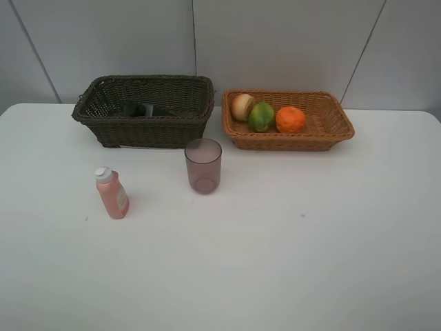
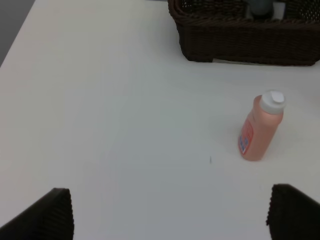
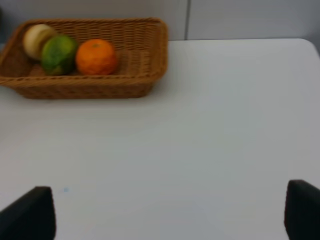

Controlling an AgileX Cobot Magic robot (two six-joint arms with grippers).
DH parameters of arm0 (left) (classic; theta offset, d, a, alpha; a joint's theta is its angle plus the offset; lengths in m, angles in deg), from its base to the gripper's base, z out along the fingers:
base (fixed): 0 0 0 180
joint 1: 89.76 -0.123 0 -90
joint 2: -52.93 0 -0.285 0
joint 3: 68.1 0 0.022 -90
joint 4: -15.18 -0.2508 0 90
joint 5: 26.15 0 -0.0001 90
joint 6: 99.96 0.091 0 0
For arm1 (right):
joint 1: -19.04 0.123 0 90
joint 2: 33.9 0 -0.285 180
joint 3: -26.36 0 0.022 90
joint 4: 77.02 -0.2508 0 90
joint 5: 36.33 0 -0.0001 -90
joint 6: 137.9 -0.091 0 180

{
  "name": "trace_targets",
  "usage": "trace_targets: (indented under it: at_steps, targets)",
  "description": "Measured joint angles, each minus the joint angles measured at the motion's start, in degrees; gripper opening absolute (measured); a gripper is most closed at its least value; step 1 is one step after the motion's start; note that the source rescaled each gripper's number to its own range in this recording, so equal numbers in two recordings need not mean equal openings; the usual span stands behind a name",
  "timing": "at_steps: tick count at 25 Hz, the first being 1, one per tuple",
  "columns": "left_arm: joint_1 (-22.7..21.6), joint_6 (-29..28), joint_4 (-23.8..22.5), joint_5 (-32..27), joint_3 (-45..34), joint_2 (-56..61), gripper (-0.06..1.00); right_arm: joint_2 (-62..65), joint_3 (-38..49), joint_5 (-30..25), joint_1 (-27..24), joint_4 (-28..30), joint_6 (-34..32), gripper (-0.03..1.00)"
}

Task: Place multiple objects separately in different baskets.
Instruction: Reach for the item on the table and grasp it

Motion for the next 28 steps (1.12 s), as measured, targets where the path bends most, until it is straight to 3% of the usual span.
trace_targets:
  at_steps: [4,28]
  targets:
    - [0.0,0.0,0.0,0.0,0.0,0.0,1.00,0.0,0.0,0.0,-3.6,0.0,0.0,0.98]
    - [0.0,0.0,0.0,0.0,0.0,0.0,1.00,0.0,0.0,0.0,-3.6,0.0,0.0,0.98]
